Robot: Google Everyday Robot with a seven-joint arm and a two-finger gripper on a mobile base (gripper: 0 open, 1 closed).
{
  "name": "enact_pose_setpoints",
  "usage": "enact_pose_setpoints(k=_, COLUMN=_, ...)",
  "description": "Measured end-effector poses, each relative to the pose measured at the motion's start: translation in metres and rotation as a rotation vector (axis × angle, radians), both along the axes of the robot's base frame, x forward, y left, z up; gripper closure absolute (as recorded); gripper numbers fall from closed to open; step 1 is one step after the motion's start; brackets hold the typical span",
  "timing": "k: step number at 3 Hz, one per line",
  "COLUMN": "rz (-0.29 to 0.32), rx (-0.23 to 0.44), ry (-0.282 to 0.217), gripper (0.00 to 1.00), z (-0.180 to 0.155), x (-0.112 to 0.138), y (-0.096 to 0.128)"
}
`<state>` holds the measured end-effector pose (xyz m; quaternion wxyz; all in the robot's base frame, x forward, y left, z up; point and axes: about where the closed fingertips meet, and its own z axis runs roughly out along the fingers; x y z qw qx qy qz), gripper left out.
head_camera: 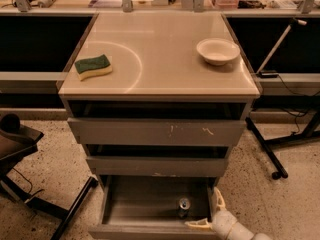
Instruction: Pick redbull can from bottom drawer and place on counter
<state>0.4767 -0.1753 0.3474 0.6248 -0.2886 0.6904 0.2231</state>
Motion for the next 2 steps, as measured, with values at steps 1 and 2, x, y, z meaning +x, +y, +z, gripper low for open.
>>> enact_pose_setpoints(k=1, rz=-0.018, rx=-0.095, ry=-0.103, gripper=0.00, z=-0.0083, x=0.0211, y=0.0274)
enact_pose_setpoints(k=2, rz=-0.015, rx=-0.104, ry=-0.112, gripper=0.00, z=-0.0084, x=0.0213, y=0.0291)
